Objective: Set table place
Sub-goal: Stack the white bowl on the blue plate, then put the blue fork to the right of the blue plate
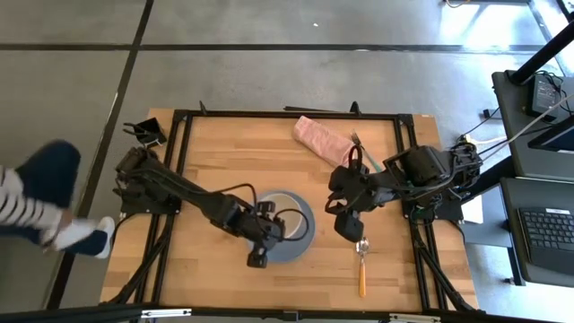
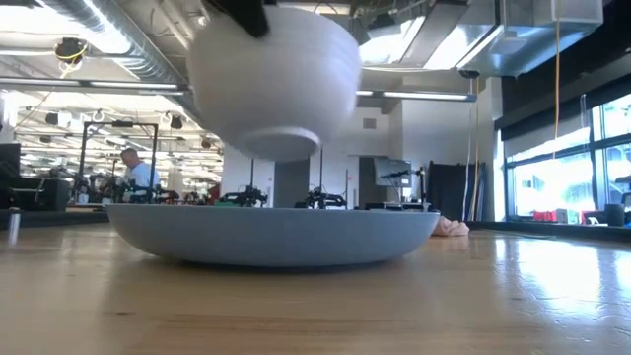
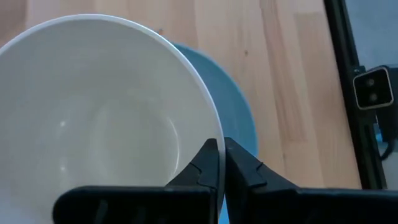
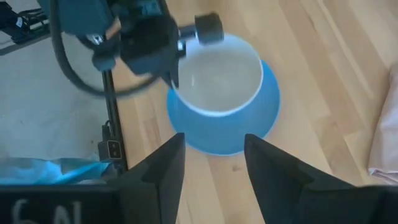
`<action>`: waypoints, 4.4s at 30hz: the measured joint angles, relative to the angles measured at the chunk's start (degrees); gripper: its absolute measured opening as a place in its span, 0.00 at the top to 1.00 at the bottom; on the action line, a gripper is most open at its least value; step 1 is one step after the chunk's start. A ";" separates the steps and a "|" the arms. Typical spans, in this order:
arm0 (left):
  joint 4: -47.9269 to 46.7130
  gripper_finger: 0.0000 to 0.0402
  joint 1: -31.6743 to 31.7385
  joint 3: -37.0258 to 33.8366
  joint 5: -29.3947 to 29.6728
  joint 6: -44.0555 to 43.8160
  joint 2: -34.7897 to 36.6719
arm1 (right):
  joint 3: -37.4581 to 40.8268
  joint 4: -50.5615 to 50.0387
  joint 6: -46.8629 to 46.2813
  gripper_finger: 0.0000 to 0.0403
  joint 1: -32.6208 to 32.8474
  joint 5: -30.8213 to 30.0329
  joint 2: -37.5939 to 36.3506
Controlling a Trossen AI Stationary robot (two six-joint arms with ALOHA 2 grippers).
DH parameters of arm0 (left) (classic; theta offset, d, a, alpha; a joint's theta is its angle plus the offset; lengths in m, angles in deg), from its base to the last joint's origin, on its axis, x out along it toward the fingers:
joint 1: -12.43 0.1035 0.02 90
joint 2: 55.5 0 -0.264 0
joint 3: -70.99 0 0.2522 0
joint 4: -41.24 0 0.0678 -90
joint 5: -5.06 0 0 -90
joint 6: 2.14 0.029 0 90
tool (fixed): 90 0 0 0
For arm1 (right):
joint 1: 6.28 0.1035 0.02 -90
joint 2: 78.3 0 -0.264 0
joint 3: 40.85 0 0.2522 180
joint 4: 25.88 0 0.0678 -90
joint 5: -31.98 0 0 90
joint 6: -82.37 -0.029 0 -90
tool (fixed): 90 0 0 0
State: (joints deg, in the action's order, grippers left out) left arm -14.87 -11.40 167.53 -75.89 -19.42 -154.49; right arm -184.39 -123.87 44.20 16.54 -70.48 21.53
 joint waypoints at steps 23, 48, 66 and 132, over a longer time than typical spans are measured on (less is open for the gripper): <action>2.62 1.00 -0.88 -0.13 3.24 -1.75 -6.32 | 0.00 0.54 1.35 0.58 -0.01 -0.09 0.00; 3.67 0.88 -0.16 -0.22 3.33 -5.85 -11.33 | 0.00 0.63 1.28 0.58 -0.01 -0.03 -0.02; -6.82 0.72 0.42 15.00 2.41 -7.77 -9.25 | 0.00 0.52 1.14 0.58 -0.01 0.01 -0.02; -43.18 0.77 20.98 51.78 1.54 -9.03 -7.37 | 89.99 44.04 1.97 0.39 -51.60 -5.50 -34.12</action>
State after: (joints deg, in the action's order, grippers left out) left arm -58.05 9.58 219.31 -74.35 -28.45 -161.86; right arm -94.41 -79.82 46.17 -35.06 -75.98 -12.59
